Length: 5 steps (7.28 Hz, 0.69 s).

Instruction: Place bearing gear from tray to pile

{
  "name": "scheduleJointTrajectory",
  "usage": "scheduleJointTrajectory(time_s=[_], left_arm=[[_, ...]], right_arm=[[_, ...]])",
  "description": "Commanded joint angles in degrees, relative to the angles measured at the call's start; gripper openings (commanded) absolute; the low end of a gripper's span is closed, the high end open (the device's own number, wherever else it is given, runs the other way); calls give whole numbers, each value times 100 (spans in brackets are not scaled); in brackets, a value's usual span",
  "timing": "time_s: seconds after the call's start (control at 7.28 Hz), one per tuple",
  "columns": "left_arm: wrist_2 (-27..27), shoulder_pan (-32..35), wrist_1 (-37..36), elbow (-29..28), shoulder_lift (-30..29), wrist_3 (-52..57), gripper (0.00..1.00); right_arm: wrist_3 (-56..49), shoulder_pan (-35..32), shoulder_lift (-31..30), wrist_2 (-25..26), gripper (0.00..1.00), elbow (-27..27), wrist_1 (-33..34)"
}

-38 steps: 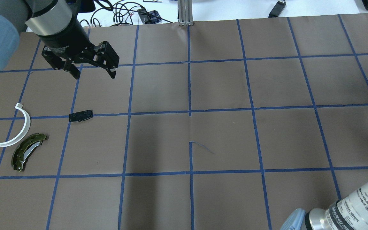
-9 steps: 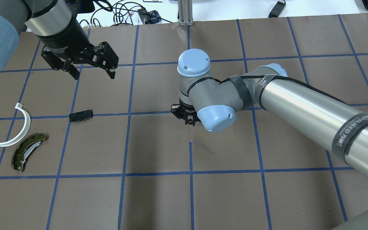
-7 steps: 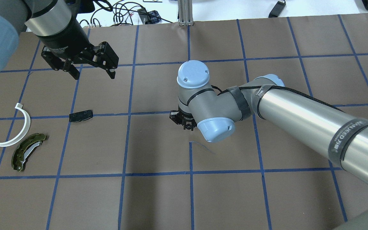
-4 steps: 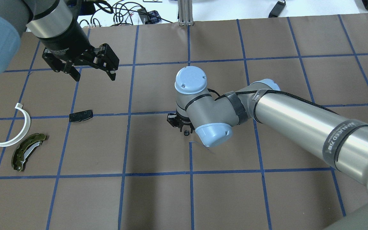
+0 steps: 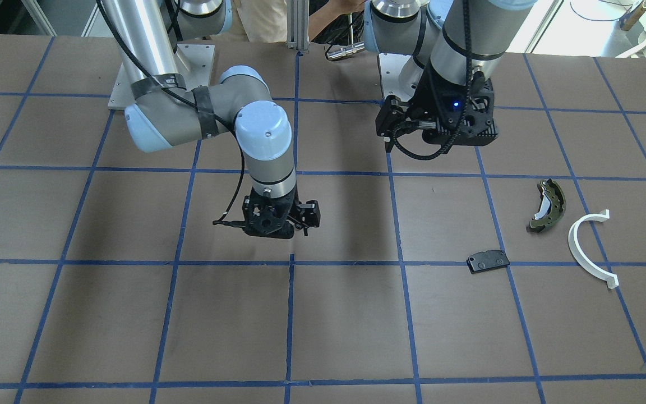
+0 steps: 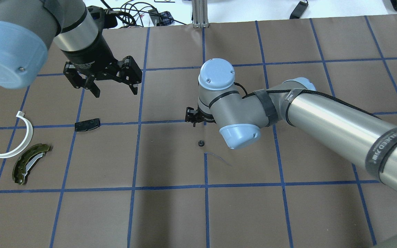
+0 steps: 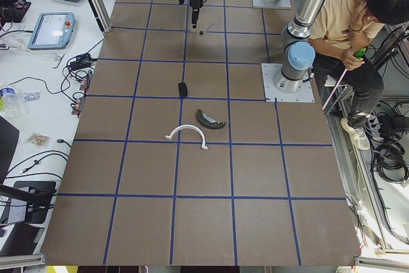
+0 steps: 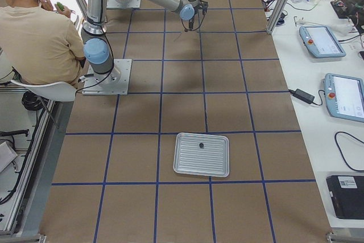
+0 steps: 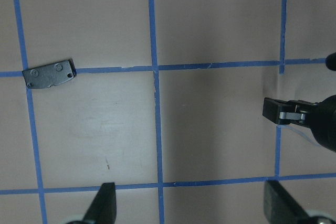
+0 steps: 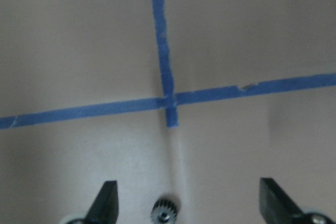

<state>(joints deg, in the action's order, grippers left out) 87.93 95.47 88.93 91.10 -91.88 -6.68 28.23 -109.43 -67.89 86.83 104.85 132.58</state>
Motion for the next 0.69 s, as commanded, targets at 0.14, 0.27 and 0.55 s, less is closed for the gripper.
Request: scheduleJointTrajectory(time_s=[0.14,0.27,0.55], left_arm=[[13,909,-2221,1116,-407,-1078,100],[13,1069,-3119,1564,-644,-1142,100],[22,1472,-3523,1814,-1241,-1133,100]], right_arm=[[-966,1578,-723,115,100,0,-915],[-1621,2105,-847,106,100,0,-1153],[-2747,3142,-1015,106,100,0,-1226]])
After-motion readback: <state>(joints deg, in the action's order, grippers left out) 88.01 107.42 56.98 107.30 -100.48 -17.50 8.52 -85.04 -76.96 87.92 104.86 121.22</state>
